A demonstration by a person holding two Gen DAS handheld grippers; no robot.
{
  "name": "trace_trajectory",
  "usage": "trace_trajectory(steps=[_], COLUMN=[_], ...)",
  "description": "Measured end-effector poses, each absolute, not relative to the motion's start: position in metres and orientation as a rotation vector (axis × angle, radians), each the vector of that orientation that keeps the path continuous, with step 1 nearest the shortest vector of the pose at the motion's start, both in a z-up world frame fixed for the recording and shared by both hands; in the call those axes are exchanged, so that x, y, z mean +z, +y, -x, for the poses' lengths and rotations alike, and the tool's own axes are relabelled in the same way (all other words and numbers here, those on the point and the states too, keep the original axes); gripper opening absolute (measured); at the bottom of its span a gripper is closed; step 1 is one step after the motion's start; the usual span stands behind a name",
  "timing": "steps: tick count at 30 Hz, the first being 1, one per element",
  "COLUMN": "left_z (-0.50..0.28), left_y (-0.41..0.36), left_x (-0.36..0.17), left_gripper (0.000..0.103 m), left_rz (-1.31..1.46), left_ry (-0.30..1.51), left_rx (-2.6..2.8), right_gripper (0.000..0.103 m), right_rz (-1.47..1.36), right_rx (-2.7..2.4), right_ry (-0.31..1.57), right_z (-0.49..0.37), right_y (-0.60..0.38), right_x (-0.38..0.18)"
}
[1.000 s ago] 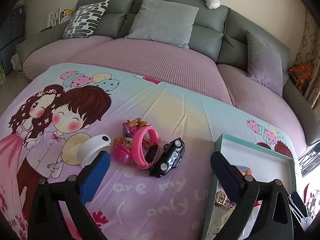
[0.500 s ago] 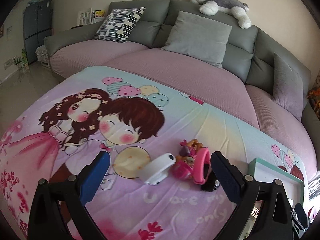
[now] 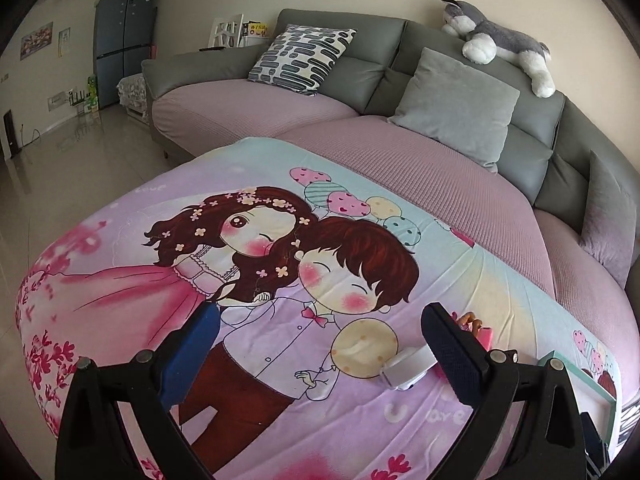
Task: Organize rigid objects
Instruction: 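Move both grippers back toward the pile of items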
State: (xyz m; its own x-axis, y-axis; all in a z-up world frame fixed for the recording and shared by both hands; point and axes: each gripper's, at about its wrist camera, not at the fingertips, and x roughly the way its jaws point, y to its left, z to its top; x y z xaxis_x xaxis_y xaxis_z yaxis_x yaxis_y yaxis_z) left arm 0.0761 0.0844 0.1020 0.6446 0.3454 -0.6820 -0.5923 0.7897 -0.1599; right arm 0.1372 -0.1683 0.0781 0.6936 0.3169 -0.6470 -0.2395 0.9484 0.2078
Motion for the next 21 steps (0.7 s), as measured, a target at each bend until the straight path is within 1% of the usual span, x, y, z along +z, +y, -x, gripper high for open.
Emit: trace_trajectory(steps=[5,8,10,11,14,16,18,21], left_z=[-0.085,-0.096,-0.101,-0.102,-0.105,-0.108,-0.113,-0.120], left_y=[0.080,0.070,0.065,0.064,0.065,0.064,0.062,0.054], left_x=[0.092,0.081,0.077,0.075,0.070,0.066,0.060,0.052], left_gripper=[0.101,0.101,0.101,0.101,0.101,0.101,0.101,0.101], left_rz=[0.355,0.276,0.221,0.211,0.220,0.228,0.222,0.176], left_ry=[0.736,0.810,0.828,0.829,0.831,0.834,0.841,0.851], left_rx=[0.494,0.452,0.454,0.455,0.422,0.398,0.376,0.351], right_gripper=[0.103,0.103,0.102,0.100,0.089,0.087,0.083,0.080], right_rz=[-0.115,-0.112,-0.116,-0.120,-0.139,-0.137,-0.139,-0.148], right_rx=[0.351,0.354,0.357,0.356,0.350,0.335,0.326,0.327], right_ry=[0.754,0.773,0.779,0.785,0.809,0.828,0.840,0.860], right_z=[-0.138,-0.139,-0.140,-0.141,-0.145,-0.148,-0.149,-0.153], right_y=[-0.156,-0.151,-0.150,-0.150,-0.151,-0.150,-0.149,-0.148], right_x=[0.073,0.068,0.066,0.065,0.060,0.056,0.054,0.050])
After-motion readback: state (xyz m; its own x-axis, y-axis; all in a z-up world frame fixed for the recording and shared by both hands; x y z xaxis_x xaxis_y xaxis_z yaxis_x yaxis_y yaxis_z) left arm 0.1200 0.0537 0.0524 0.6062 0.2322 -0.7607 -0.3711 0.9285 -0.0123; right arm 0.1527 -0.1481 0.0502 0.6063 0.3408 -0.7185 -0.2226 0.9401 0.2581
